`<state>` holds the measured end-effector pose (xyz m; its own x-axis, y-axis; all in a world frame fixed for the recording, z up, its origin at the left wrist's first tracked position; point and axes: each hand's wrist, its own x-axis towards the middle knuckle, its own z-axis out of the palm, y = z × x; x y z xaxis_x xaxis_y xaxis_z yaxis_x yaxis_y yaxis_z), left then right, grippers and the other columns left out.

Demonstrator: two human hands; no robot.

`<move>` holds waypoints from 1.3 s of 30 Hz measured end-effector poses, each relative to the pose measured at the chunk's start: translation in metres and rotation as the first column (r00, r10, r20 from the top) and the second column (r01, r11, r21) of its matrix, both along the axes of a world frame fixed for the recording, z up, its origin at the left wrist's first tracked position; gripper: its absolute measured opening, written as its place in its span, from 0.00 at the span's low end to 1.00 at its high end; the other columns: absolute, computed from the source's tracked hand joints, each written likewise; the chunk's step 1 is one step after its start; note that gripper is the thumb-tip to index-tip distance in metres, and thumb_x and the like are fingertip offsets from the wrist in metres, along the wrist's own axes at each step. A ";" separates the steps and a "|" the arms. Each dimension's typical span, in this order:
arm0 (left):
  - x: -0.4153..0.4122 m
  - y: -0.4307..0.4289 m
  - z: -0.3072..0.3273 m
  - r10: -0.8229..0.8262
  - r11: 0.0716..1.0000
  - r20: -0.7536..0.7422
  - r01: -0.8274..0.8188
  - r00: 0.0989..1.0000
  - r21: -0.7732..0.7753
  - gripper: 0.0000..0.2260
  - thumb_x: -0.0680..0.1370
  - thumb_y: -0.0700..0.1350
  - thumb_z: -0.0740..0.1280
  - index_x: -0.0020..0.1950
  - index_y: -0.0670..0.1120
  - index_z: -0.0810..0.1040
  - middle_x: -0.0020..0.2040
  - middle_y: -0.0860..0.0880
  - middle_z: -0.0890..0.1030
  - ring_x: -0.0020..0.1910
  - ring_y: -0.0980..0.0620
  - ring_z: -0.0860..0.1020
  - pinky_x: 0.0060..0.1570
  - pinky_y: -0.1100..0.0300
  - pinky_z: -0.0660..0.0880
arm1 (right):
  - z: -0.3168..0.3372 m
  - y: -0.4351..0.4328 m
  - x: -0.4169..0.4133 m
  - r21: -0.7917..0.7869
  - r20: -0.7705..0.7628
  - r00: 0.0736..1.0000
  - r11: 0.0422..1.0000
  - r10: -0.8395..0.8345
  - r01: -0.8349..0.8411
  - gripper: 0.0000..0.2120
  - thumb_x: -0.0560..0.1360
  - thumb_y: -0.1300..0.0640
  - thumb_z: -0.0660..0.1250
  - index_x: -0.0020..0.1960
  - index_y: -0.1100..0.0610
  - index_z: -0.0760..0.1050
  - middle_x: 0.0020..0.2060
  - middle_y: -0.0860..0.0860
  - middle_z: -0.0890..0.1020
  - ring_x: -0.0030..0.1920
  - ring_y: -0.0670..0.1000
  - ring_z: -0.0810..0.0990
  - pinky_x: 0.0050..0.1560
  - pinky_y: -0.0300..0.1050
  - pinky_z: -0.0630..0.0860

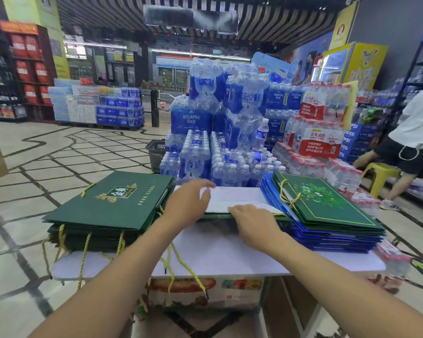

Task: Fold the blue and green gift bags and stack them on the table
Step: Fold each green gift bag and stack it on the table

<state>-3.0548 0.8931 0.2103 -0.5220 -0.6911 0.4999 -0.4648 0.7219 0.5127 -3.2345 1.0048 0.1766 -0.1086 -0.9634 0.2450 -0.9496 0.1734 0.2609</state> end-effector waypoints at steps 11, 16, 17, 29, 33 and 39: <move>0.012 -0.005 -0.079 -0.217 0.976 0.469 0.206 0.856 0.077 0.21 0.84 0.59 0.60 0.75 0.53 0.72 0.76 0.54 0.71 0.75 0.53 0.67 0.74 0.52 0.60 | -0.002 0.022 -0.037 -0.079 0.503 0.860 0.996 0.081 -0.047 0.07 0.81 0.54 0.64 0.51 0.49 0.81 0.47 0.43 0.81 0.46 0.45 0.79 0.51 0.50 0.79; 0.014 -0.004 -0.088 -0.229 0.973 0.421 0.211 0.878 0.089 0.23 0.85 0.57 0.59 0.79 0.53 0.67 0.80 0.54 0.65 0.80 0.54 0.58 0.80 0.49 0.49 | 0.008 0.041 -0.056 -0.034 0.457 0.889 0.999 -0.007 0.026 0.07 0.80 0.54 0.63 0.47 0.47 0.79 0.42 0.40 0.81 0.39 0.39 0.77 0.36 0.39 0.70; 0.014 -0.003 -0.088 -0.223 0.975 0.414 0.210 0.883 0.077 0.22 0.86 0.57 0.59 0.79 0.52 0.67 0.80 0.53 0.65 0.80 0.54 0.59 0.80 0.49 0.49 | 0.008 0.045 -0.058 0.008 0.434 0.901 1.000 -0.011 0.008 0.07 0.79 0.53 0.63 0.47 0.46 0.79 0.41 0.39 0.81 0.40 0.40 0.78 0.36 0.39 0.70; 0.015 -0.004 -0.098 -0.116 0.993 0.352 0.104 0.929 0.055 0.21 0.84 0.61 0.58 0.76 0.56 0.71 0.77 0.59 0.69 0.81 0.53 0.59 0.79 0.35 0.46 | -0.022 0.047 -0.035 0.088 0.281 0.959 0.996 -0.016 -0.009 0.09 0.79 0.43 0.63 0.50 0.44 0.79 0.44 0.40 0.80 0.45 0.45 0.78 0.44 0.47 0.79; 0.017 0.000 -0.095 -0.105 0.994 0.377 0.089 0.920 0.060 0.21 0.84 0.62 0.59 0.76 0.58 0.70 0.78 0.60 0.68 0.82 0.49 0.56 0.78 0.34 0.46 | -0.015 0.038 -0.030 0.086 0.479 0.878 0.996 -0.018 -0.026 0.07 0.79 0.47 0.64 0.47 0.46 0.79 0.41 0.40 0.83 0.43 0.43 0.80 0.46 0.49 0.80; 0.017 -0.001 -0.097 -0.120 0.991 0.360 0.093 0.925 0.093 0.21 0.84 0.61 0.58 0.77 0.59 0.68 0.79 0.61 0.66 0.83 0.50 0.54 0.79 0.36 0.45 | 0.058 0.012 -0.015 -0.131 0.914 0.391 0.991 0.110 0.029 0.07 0.85 0.56 0.61 0.53 0.59 0.73 0.39 0.53 0.86 0.39 0.52 0.83 0.48 0.48 0.76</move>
